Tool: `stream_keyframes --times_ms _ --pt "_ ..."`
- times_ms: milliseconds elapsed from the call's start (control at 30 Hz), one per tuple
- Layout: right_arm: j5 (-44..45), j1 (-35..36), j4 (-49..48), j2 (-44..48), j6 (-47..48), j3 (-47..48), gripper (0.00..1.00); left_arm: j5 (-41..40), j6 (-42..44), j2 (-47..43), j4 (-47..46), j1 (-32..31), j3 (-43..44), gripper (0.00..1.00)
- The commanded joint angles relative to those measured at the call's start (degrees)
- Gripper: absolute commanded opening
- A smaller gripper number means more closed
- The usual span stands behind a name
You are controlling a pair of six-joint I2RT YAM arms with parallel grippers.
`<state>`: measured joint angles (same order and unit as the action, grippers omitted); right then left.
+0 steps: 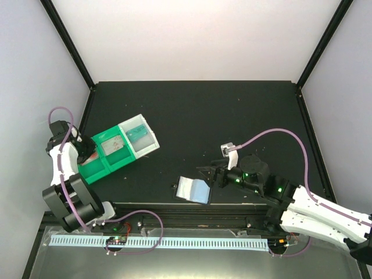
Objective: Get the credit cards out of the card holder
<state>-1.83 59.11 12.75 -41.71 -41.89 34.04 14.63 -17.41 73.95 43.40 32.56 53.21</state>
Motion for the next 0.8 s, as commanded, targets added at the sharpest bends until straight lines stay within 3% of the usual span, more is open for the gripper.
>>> stream_keyframes --times_ms 0,767 --pt "0.9 0.0 -0.5 0.0 1.2 1.8 1.0 4.4 1.4 2.1 -3.0 0.2 1.5 0.03" --pt "1.5 -0.1 1.0 -6.1 1.1 8.8 1.0 4.0 1.9 12.8 -0.4 0.3 8.4 0.05"
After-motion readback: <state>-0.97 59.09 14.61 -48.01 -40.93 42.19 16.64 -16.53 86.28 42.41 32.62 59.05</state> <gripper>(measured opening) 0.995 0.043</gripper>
